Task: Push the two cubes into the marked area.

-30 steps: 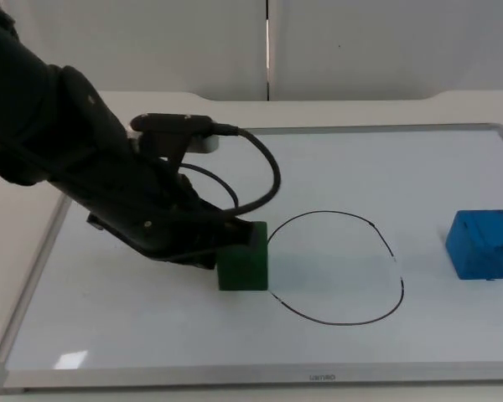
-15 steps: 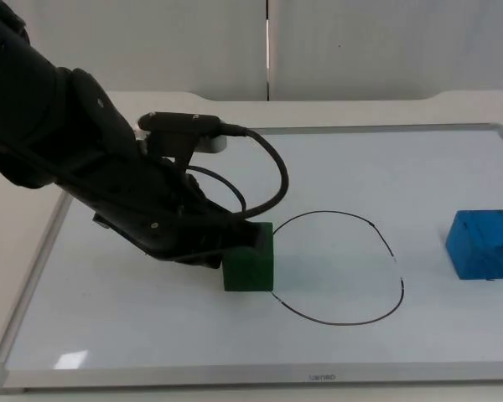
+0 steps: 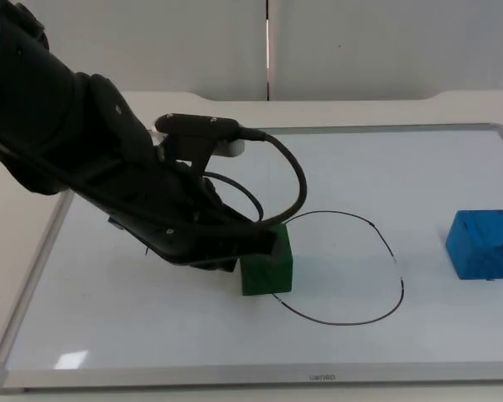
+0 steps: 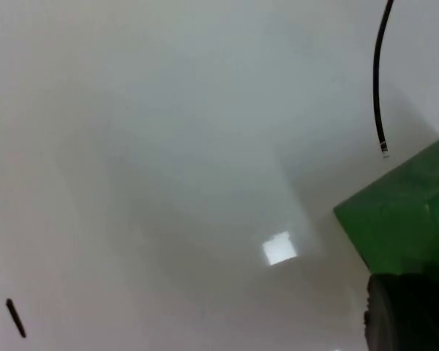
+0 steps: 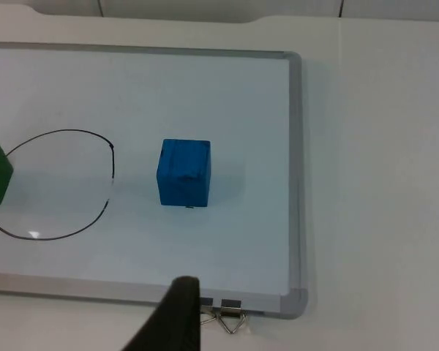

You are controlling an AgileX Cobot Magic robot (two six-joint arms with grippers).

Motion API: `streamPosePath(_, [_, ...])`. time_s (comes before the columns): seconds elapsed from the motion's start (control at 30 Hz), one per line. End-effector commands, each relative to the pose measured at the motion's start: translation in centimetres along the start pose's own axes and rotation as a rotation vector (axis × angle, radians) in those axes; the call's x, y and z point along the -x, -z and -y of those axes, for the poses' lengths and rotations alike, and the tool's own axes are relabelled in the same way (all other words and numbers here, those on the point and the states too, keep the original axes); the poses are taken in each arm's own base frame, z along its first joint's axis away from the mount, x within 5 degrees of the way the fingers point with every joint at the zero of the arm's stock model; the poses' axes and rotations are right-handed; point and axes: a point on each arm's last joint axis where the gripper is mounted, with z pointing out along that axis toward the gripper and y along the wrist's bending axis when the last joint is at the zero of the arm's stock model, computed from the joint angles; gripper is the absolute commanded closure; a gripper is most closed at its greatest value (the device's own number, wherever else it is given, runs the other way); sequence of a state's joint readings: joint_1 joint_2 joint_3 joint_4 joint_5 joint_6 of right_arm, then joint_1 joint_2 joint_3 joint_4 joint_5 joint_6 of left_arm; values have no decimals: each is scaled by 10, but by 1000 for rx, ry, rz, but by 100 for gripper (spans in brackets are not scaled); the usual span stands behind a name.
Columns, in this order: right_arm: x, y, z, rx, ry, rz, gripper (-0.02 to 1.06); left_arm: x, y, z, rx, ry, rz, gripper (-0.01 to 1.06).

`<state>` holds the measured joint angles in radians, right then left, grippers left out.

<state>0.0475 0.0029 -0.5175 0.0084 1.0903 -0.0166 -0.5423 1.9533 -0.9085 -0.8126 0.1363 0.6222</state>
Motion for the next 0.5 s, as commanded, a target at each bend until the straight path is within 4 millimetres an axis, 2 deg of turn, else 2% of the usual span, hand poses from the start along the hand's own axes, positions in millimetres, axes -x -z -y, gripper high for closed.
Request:
streamPosePath(0.0, [0,0,0,-1,-1,12,-1,2,0,2,1,28,17,105])
streamPosePath(0.2, [0,0,0,-1,-1,12,-1,2,0,4,-3,38,17,105])
streamPosePath(0.37, [0,0,0,-1,-1,12,-1,1,-1,16,-7,-1,32,105])
streamPosePath(0.47, [0,0,0,-1,-1,12,-1,1,-1,17,-4,-3,37,105])
